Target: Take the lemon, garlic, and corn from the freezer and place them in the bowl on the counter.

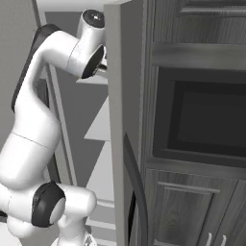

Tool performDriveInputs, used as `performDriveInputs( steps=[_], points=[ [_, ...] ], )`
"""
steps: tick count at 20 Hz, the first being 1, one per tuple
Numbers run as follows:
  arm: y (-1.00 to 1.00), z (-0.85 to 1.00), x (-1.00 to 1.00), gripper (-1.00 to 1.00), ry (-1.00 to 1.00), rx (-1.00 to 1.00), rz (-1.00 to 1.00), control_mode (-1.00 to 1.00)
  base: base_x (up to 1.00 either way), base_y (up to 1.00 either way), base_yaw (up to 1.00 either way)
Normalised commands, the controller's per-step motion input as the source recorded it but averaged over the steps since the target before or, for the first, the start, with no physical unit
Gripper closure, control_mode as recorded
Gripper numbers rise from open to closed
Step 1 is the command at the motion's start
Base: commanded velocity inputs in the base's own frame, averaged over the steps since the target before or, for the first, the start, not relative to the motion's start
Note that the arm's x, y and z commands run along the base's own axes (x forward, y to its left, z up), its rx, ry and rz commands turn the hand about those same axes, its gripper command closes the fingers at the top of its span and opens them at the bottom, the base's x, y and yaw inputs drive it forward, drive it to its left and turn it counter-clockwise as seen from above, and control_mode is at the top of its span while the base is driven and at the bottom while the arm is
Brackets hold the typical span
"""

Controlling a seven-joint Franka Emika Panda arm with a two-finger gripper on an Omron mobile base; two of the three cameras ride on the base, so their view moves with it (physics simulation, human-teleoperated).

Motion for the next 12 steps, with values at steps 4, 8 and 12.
performDriveInputs(
  steps=[4, 8, 12],
  points=[
    [-0.16, 0.08, -0.98, 1.0, 0.0, 0.0, -0.17, -1.0, 0.0, 0.0, 0.0],
    [-0.03, 0.0, -0.91, 1.0, 0.0, -0.02, -0.14, -1.0, 0.0, 0.0, 0.0],
    [-0.01, 0.0, -1.0, 1.0, 0.0, -0.01, -0.04, -1.0, 0.0, 0.0, 0.0]
  ],
)
